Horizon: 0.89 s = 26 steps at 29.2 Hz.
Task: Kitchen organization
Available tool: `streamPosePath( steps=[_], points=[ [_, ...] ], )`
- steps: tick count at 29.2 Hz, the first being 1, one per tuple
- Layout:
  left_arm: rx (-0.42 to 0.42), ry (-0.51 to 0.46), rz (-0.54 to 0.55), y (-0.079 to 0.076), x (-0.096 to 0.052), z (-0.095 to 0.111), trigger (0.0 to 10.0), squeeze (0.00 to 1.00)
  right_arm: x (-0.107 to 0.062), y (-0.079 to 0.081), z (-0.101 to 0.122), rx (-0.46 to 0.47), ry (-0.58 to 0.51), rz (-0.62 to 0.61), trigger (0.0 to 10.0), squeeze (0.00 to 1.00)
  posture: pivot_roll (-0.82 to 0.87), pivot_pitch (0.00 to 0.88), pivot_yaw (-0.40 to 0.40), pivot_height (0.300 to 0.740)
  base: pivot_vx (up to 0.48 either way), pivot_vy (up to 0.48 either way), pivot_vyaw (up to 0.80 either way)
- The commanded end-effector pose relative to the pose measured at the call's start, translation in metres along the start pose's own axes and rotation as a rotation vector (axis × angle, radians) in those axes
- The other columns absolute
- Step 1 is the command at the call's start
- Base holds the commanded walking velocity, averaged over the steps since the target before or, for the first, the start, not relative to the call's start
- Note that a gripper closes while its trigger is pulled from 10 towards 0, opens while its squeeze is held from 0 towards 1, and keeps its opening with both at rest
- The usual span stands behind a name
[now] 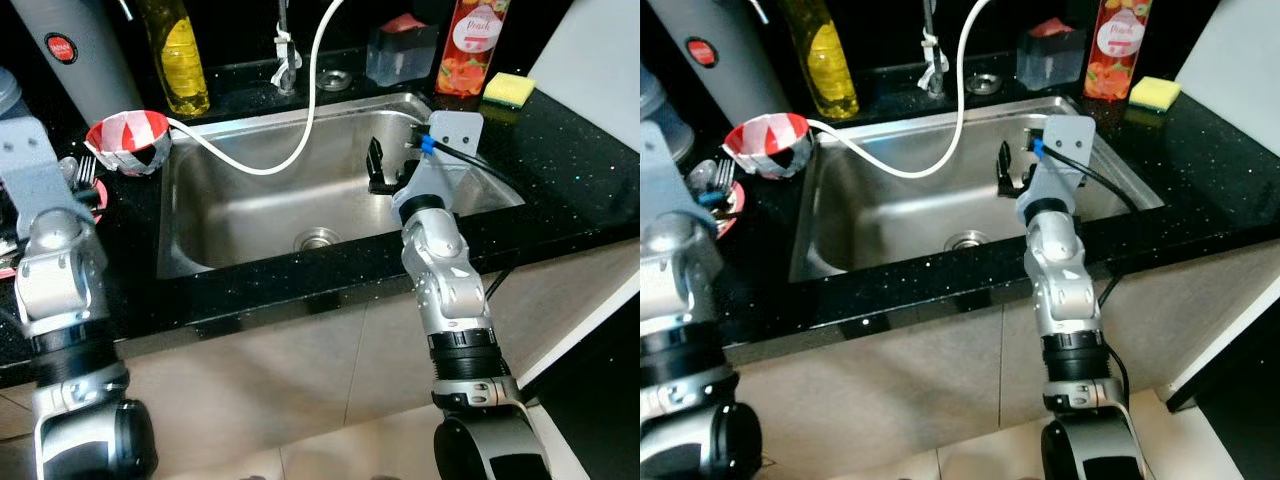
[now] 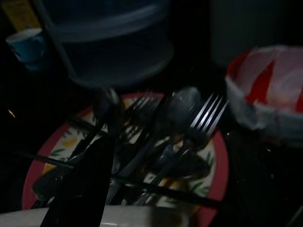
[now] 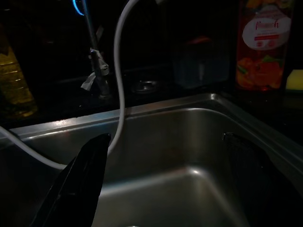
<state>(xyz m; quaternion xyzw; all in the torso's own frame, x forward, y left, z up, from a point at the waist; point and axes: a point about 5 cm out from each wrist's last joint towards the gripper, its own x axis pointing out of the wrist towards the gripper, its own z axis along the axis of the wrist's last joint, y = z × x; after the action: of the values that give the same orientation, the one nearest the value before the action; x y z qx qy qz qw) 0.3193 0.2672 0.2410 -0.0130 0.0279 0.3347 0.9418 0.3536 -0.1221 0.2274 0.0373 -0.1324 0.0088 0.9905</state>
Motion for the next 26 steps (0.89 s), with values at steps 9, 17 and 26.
streamPosePath(
  steps=[9,17,26],
  points=[
    [0.097,0.072,0.237,0.027,-0.009,-0.019,10.0,0.0,0.001,0.011,-0.006,0.015,0.016,0.028,10.0,0.0,0.07,0.0,0.102,0.74,0.0,0.0,0.0],
    [0.451,-0.007,0.237,0.047,-0.013,-0.03,10.0,0.0,-0.003,0.011,-0.008,0.02,0.02,0.02,10.0,0.0,0.07,0.0,0.12,0.74,0.0,0.0,0.0],
    [0.658,0.085,-0.064,0.037,-0.002,-0.053,10.0,0.0,-0.009,0.011,-0.012,0.02,0.031,0.016,10.0,0.0,0.06,0.0,0.136,0.74,0.0,0.0,0.0]
  ],
)
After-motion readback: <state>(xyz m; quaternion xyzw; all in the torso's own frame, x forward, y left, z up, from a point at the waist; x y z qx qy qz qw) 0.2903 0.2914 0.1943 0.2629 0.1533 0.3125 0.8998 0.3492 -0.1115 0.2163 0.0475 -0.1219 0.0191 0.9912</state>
